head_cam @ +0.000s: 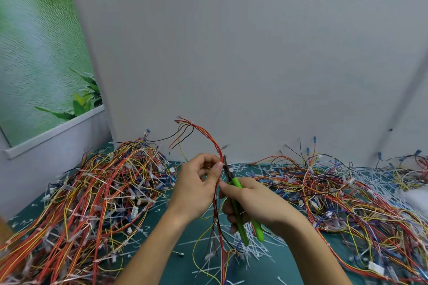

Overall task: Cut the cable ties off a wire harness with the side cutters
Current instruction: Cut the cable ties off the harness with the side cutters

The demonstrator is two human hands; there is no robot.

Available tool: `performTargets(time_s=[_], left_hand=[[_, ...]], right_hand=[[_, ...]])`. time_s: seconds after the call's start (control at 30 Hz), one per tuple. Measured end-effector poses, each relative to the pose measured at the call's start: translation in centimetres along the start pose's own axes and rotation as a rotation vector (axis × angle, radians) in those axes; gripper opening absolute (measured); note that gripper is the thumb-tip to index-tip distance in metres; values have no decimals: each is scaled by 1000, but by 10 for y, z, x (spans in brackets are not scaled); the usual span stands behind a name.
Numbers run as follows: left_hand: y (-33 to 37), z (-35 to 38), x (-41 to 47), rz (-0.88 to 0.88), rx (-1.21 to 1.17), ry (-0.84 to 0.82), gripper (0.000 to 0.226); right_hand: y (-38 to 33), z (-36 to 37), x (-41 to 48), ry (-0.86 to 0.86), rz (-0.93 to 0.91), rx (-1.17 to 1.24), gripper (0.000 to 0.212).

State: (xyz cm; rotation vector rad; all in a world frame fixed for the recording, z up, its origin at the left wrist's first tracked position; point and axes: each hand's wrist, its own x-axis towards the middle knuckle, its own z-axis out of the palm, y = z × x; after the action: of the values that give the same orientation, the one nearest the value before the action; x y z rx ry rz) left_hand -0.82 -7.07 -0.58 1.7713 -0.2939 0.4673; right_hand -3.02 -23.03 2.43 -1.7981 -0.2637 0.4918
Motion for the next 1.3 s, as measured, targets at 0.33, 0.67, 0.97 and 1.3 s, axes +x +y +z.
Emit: performTargets(time_s=[0.33,0.67,0.97,1.3], left_hand=[[-1,-3,2,16,7,2,9],[2,-4,1,-23,6,-6,10],[1,-2,0,-20,28,-2,7],[1,-2,0,-47,-14,-2,7]], right_hand=[[9,-5,6,49,-51,-126,26],[7,0,5,47,-62,-173,35],[11,-2,8,119,-60,-220,30],[7,5,7,92,-90,-235,31]])
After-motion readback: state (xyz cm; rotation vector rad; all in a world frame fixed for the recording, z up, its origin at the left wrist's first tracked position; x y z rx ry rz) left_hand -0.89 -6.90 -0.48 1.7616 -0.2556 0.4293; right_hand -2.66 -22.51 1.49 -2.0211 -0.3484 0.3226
